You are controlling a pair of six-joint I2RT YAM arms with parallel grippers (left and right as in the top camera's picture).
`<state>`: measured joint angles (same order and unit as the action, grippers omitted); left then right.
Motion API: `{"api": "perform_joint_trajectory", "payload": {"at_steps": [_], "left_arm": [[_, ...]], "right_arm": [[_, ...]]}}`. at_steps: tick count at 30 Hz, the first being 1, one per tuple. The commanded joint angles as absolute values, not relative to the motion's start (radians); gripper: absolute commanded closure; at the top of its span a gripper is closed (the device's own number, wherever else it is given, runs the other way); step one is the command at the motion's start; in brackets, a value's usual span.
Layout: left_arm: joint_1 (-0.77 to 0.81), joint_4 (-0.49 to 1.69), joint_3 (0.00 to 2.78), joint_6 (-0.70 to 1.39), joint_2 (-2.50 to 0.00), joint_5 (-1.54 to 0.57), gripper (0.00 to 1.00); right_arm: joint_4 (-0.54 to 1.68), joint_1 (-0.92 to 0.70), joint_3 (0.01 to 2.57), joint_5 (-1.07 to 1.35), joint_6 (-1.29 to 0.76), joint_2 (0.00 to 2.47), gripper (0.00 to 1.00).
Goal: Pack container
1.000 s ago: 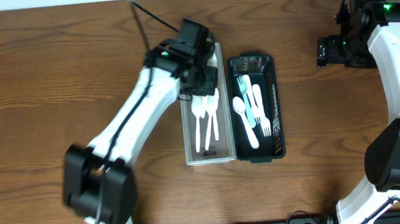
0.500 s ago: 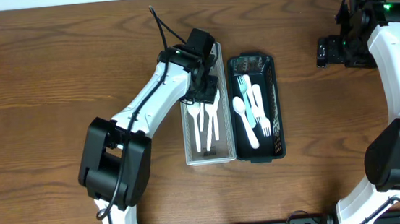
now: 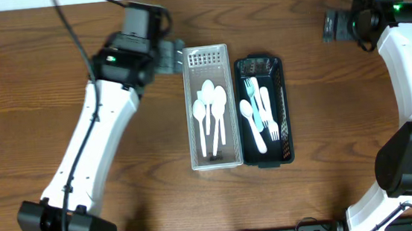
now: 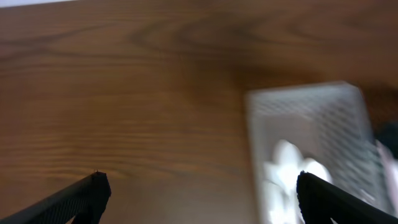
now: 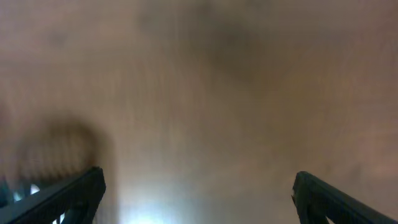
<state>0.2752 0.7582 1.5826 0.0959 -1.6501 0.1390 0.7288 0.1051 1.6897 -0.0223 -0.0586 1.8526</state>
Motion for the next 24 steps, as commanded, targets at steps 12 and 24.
{"api": "perform_joint_trajectory", "payload": {"at_steps": [12, 24], "left_arm": [[0.024, 0.759, 1.547, -0.013, -1.550, 0.177, 0.02], [0.006, 0.402, 0.966, 0.004, -0.965, 0.175, 0.02]], "right_arm": [[0.734, 0.111, 1.658, -0.019, -0.021, 1.745, 0.01], [0.554, 0.080, 1.053, -0.019, -0.021, 1.101, 0.01]]}}
